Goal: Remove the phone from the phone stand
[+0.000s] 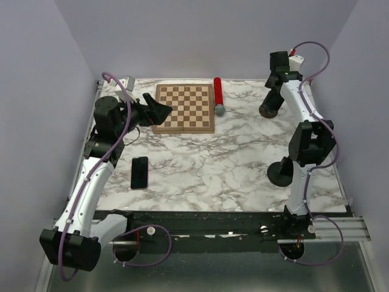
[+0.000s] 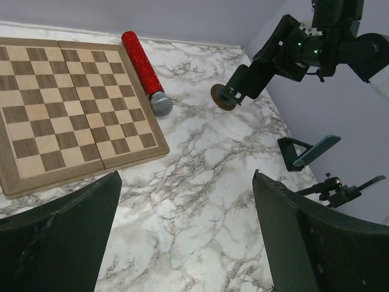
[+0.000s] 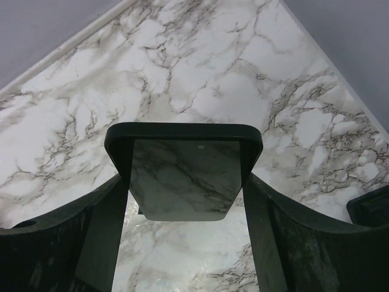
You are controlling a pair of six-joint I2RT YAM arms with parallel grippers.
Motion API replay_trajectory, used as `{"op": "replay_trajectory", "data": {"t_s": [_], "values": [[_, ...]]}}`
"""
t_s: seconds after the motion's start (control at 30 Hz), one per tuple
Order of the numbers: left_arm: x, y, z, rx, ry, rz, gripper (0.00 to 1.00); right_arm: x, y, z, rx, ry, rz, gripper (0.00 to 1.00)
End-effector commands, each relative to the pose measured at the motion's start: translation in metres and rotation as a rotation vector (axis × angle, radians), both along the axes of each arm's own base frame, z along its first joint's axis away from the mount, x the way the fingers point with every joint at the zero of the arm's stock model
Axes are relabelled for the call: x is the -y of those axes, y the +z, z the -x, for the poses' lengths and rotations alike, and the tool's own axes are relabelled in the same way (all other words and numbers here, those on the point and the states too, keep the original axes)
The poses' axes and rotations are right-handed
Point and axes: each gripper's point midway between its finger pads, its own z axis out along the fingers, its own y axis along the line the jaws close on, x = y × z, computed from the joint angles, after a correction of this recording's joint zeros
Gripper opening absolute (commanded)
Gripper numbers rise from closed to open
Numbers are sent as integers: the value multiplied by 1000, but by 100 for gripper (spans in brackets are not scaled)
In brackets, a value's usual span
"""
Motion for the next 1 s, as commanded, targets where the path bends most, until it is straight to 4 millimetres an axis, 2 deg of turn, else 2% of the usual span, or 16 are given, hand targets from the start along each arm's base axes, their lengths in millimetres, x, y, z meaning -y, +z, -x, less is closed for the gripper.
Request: {"op": "replay_trajectory", "data": {"t_s": [0.0, 0.13, 0.23, 0.43, 0.53, 0.63, 0.73, 0.9, 0.97], "values": [[-3, 9, 4, 37, -5, -8, 96, -6, 66, 5, 135, 29, 26, 1], [-11, 11, 4, 48, 31, -24, 97, -22, 85, 20, 146, 73, 35, 1], [-17, 13, 4, 57, 61, -35, 96, -43, 95, 36, 142, 117, 31, 1], [-33, 14, 0, 51, 126, -37, 97, -106, 108, 81, 122, 254, -32, 1], [-46, 16, -4, 47, 159, -20, 96, -149, 108, 109, 107, 350, -127, 1], [-61, 15, -7, 33, 204, 9, 96, -204, 95, 143, 66, 474, -252, 1], [-76, 14, -11, 34, 250, 29, 96, -256, 72, 183, 2, 570, -344, 1], [-80, 12, -12, 35, 260, 22, 96, -358, 27, 255, -132, 758, -498, 1], [-82, 12, -12, 37, 268, 14, 96, -392, 9, 280, -180, 811, -518, 1]]}}
